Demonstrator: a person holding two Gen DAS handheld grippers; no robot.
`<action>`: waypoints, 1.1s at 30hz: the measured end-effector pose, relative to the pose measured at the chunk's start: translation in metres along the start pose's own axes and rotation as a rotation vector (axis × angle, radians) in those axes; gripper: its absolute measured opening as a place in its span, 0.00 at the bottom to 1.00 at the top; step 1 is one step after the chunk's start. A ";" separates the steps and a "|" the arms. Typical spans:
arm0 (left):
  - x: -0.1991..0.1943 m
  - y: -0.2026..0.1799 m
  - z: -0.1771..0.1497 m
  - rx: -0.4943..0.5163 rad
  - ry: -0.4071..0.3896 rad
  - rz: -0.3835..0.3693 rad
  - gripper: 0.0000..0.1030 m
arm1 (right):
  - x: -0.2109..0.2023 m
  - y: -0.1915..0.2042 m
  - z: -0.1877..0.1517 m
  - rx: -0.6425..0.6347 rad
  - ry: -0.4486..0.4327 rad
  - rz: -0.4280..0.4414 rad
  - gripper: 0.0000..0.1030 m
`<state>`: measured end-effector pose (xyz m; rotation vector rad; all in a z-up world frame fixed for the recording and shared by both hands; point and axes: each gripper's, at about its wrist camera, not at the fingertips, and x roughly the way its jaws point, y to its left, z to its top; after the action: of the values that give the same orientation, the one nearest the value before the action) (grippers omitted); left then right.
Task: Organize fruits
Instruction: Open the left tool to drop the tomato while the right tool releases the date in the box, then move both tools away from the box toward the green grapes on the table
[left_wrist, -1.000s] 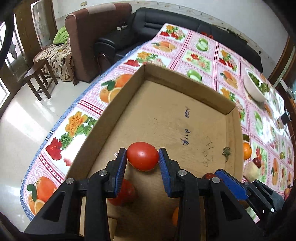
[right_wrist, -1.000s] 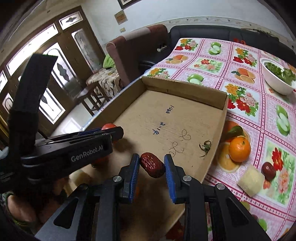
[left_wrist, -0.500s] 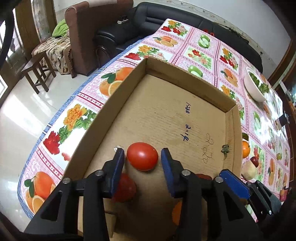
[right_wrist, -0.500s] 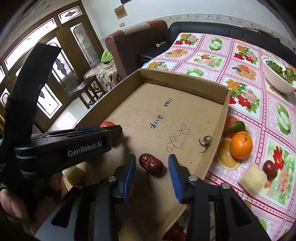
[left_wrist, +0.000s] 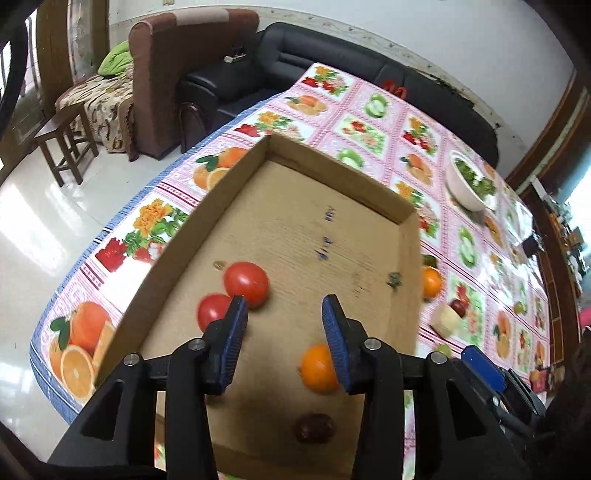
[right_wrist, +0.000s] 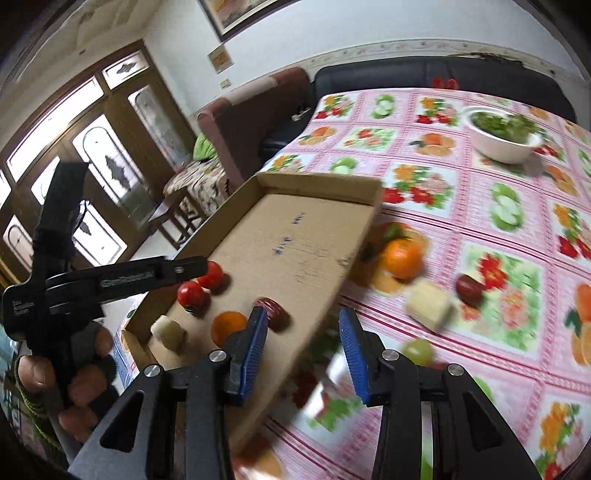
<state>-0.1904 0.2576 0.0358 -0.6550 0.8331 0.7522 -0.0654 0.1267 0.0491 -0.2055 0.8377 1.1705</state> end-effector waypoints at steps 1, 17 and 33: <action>-0.003 -0.004 -0.003 0.008 -0.001 -0.011 0.42 | -0.007 -0.008 -0.004 0.018 -0.008 -0.006 0.43; -0.024 -0.062 -0.044 0.127 0.019 -0.108 0.42 | -0.061 -0.076 -0.039 0.154 -0.050 -0.103 0.43; -0.015 -0.118 -0.082 0.258 0.100 -0.165 0.42 | -0.084 -0.116 -0.068 0.231 -0.049 -0.158 0.43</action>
<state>-0.1367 0.1232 0.0315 -0.5253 0.9374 0.4564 -0.0078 -0.0191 0.0274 -0.0517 0.8896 0.9194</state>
